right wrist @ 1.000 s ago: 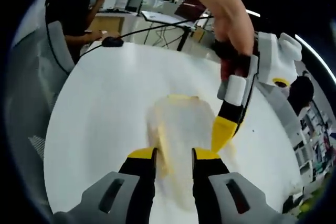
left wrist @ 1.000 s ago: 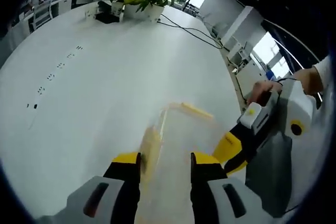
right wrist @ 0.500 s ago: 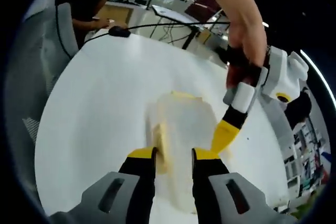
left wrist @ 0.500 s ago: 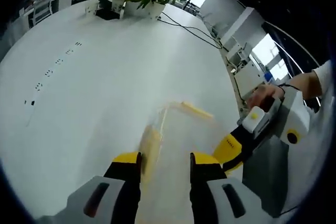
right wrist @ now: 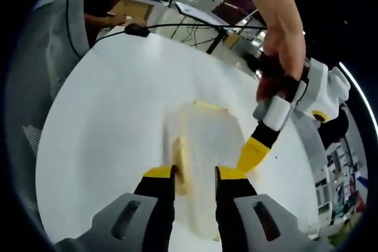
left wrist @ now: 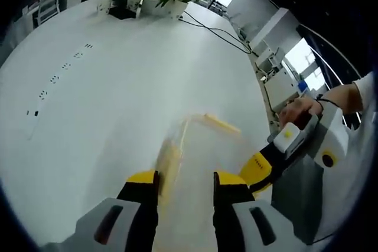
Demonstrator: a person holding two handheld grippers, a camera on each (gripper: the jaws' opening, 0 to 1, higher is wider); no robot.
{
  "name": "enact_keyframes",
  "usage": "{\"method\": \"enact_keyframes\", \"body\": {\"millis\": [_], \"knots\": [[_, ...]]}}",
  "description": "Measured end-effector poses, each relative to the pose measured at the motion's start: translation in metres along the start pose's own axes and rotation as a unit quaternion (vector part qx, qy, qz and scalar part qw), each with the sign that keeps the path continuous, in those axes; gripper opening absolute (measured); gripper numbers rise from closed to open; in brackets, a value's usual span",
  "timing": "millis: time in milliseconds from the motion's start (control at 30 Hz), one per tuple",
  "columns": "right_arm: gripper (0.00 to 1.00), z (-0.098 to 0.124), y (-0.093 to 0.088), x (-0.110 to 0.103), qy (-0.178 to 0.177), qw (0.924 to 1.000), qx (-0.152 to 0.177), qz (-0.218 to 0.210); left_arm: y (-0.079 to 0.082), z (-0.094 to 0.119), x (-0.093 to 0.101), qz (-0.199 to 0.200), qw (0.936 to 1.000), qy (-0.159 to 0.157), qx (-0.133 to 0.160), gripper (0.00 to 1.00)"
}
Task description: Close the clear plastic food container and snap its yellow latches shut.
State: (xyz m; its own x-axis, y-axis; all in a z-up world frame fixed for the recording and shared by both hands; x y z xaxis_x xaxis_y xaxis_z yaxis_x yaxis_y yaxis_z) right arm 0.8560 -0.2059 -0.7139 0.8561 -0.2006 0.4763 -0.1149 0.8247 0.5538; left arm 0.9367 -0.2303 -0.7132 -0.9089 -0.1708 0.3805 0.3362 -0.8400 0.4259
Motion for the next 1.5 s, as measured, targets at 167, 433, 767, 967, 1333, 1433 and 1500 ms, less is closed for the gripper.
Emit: {"method": "enact_keyframes", "body": {"millis": [167,433,767,967,1333,1433,1500], "knots": [[0.21,0.000,0.000,0.000,0.000,1.0000,-0.005,-0.001,0.000,-0.001,-0.001,0.006,1.0000,0.001,-0.005,0.30],[0.20,0.000,-0.001,0.000,-0.001,0.9999,-0.013,-0.008,-0.002,-0.002,0.002,0.007,0.9999,-0.001,-0.013,0.29],[0.19,-0.001,-0.003,0.001,-0.013,0.9996,-0.024,0.003,-0.008,-0.003,0.009,0.007,0.9996,-0.004,-0.026,0.28],[0.19,-0.001,-0.004,0.001,-0.017,0.9993,-0.033,0.002,-0.009,-0.001,0.007,0.007,0.9998,-0.006,-0.020,0.28],[0.22,-0.001,-0.001,0.002,-0.033,0.9986,-0.036,-0.021,-0.005,0.003,0.003,-0.025,0.9996,-0.001,0.009,0.30],[0.27,0.001,-0.005,0.007,-0.044,0.9969,-0.045,-0.047,-0.005,0.005,0.002,-0.028,0.9993,0.011,0.021,0.30],[0.30,0.003,-0.004,0.010,-0.045,0.9964,-0.041,-0.058,-0.007,0.007,0.001,-0.026,0.9992,0.016,0.026,0.34]]}}
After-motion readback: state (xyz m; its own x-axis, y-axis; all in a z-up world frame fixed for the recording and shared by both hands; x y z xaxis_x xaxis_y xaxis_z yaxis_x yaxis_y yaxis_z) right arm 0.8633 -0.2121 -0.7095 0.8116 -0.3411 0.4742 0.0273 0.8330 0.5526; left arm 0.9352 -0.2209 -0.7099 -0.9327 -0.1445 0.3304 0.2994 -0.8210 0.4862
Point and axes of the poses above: the point that each gripper's makers call its tool centre point, and the gripper's own axes: z roughly backward along the fingers, x roughly to its right, y roughly out of its top, the point moved 1 cm from there along z, roughly backward along the fingers, and after that the axes turned 2 degrees about -x, right-handed, at the moved point
